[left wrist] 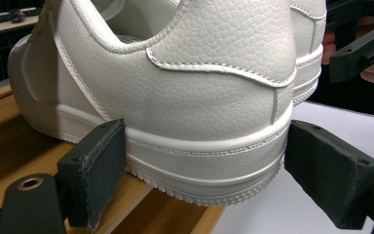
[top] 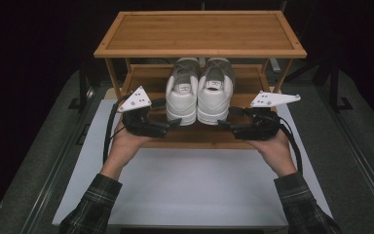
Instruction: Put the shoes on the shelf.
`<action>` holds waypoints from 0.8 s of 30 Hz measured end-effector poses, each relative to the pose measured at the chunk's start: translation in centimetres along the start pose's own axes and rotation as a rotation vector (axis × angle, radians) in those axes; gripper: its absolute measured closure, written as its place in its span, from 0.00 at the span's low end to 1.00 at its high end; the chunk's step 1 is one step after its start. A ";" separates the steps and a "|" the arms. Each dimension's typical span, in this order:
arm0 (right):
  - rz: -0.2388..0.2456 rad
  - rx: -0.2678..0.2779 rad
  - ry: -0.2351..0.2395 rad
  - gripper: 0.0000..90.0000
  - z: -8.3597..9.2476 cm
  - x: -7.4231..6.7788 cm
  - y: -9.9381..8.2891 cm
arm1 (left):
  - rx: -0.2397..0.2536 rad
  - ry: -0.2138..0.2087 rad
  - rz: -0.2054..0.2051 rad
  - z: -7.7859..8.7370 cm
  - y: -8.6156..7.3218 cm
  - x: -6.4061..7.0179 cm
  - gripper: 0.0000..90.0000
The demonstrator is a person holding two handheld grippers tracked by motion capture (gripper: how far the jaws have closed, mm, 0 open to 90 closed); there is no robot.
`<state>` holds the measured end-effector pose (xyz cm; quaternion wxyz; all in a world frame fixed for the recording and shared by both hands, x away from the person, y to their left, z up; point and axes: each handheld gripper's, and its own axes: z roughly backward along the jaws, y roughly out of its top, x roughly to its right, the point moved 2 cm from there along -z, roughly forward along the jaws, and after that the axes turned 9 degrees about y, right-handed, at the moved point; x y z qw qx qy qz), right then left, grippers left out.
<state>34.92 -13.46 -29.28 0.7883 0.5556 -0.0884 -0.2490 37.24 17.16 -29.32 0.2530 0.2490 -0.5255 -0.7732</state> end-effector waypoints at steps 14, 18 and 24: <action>-0.014 0.013 -0.024 0.38 1.2 0.4 -0.2 | -0.020 -0.007 0.029 1.0 -0.1 -0.3 0.17; -0.028 0.003 -0.046 0.32 2.2 1.0 -0.6 | -0.048 -0.001 0.029 2.2 -0.4 -0.7 0.14; -0.035 -0.031 -0.074 0.23 3.3 1.1 -1.3 | -0.094 0.022 0.022 4.4 -1.2 -1.5 0.09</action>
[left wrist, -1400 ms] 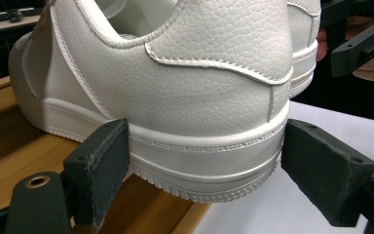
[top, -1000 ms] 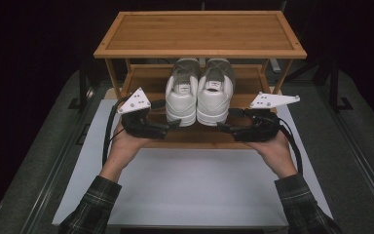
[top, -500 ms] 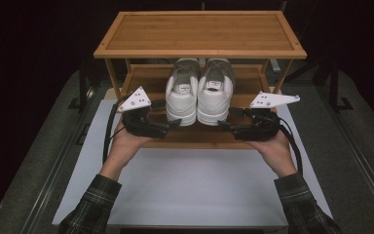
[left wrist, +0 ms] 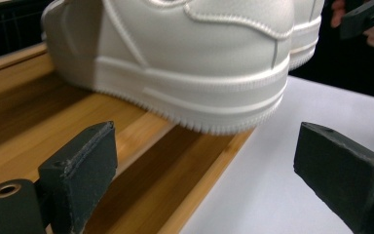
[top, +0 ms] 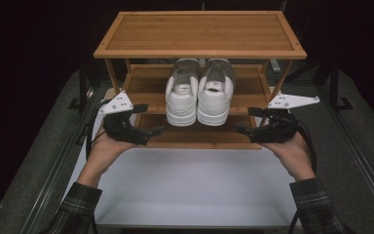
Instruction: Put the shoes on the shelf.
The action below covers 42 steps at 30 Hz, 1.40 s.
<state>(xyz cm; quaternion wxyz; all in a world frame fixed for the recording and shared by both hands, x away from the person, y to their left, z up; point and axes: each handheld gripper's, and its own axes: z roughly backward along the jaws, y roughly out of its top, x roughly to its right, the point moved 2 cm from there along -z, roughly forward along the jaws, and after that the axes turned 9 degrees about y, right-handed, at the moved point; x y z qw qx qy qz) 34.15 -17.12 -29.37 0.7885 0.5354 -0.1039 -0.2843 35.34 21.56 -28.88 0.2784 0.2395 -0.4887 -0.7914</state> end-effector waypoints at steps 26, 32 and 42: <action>-0.133 -0.110 -0.126 0.12 4.7 1.5 -11.5 | -0.187 0.135 0.044 6.9 -11.2 -1.2 0.06; -0.151 -0.163 -0.165 0.12 4.8 1.8 -15.0 | -0.249 0.153 0.052 7.2 -14.6 -0.8 0.06; -0.174 -0.337 -0.237 0.09 4.1 2.1 -20.7 | -0.392 0.177 0.052 6.7 -21.0 -1.3 0.06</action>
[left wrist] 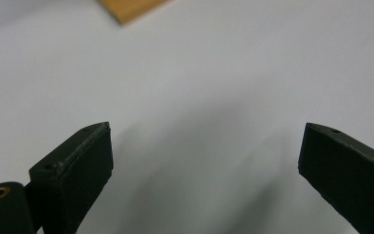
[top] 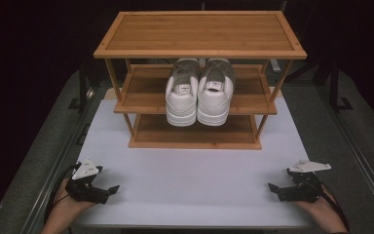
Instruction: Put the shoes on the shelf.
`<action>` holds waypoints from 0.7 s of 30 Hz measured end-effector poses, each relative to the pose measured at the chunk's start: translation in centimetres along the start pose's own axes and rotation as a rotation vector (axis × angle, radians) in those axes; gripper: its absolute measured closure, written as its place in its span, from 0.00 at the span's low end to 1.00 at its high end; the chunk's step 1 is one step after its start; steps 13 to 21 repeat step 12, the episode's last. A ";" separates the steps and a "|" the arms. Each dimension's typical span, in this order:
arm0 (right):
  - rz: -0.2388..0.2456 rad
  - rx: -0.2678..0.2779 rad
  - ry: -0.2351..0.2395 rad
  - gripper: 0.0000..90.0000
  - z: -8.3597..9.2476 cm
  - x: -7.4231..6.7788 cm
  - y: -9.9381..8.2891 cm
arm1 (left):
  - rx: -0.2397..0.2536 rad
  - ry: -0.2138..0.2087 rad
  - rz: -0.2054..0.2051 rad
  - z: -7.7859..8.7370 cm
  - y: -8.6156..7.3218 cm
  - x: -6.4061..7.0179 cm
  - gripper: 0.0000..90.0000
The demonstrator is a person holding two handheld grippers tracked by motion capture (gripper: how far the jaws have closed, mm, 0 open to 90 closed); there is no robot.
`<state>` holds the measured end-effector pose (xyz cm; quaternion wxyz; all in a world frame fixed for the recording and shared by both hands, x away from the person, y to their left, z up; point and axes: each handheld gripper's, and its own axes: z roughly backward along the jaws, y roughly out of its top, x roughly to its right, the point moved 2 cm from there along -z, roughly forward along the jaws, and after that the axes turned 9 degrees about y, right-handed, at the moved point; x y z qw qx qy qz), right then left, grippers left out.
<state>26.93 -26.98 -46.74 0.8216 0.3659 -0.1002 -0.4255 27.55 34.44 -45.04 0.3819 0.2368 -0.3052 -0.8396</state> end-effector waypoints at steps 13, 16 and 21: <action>0.015 0.016 -0.014 0.08 -0.2 -0.1 -0.4 | -0.006 -0.015 0.026 -0.9 -1.2 -0.2 0.03; 0.015 0.016 -0.014 0.08 -0.2 -0.1 -0.4 | -0.006 -0.015 0.026 -0.9 -1.2 -0.2 0.03; 0.015 0.016 -0.014 0.08 -0.2 -0.1 -0.4 | -0.006 -0.015 0.026 -0.9 -1.2 -0.2 0.03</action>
